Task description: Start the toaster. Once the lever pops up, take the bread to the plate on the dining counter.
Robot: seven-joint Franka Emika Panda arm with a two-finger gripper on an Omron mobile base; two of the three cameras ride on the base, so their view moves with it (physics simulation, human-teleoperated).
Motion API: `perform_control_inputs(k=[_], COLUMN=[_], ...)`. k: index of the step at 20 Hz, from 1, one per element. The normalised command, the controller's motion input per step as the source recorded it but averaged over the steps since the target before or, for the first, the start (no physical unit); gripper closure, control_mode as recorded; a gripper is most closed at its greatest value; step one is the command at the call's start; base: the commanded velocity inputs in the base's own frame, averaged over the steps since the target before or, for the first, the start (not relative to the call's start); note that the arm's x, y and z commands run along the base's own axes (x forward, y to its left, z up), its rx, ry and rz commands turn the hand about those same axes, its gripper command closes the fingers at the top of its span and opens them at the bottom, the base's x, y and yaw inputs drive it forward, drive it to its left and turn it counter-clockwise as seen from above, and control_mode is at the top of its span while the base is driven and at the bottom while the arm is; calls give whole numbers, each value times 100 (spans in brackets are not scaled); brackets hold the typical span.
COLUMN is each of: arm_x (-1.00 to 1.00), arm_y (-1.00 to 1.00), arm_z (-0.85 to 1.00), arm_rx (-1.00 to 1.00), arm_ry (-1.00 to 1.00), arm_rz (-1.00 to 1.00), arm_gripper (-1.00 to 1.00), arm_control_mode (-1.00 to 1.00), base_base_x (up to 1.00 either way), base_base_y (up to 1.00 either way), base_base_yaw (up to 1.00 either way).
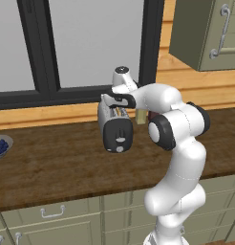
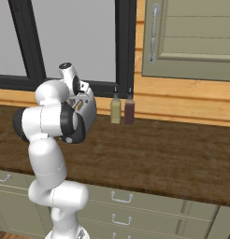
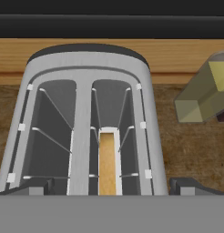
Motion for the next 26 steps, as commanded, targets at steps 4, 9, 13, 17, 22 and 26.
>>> perform_control_inputs(k=[4, 9, 13, 17, 22, 26], arm_x=[0, 0, 0, 0, 0, 0], arm_y=[0, 0, 0, 0, 0, 0], arm_z=[0, 0, 0, 0, 0, 0], arm_rx=[0, 0, 0, 0, 0, 0], arm_ry=[0, 0, 0, 0, 0, 0], arm_rz=[0, 0, 0, 0, 0, 0], arm_gripper=[-100, -100, -100, -100, -100, -100], arm_control_mode=[-100, -100, -100, -100, -100, -100], base_base_x=[0, 0, 0, 0, 0, 0], base_base_y=[0, 0, 0, 0, 0, 0], base_base_yaw=[0, 0, 0, 0, 0, 0])
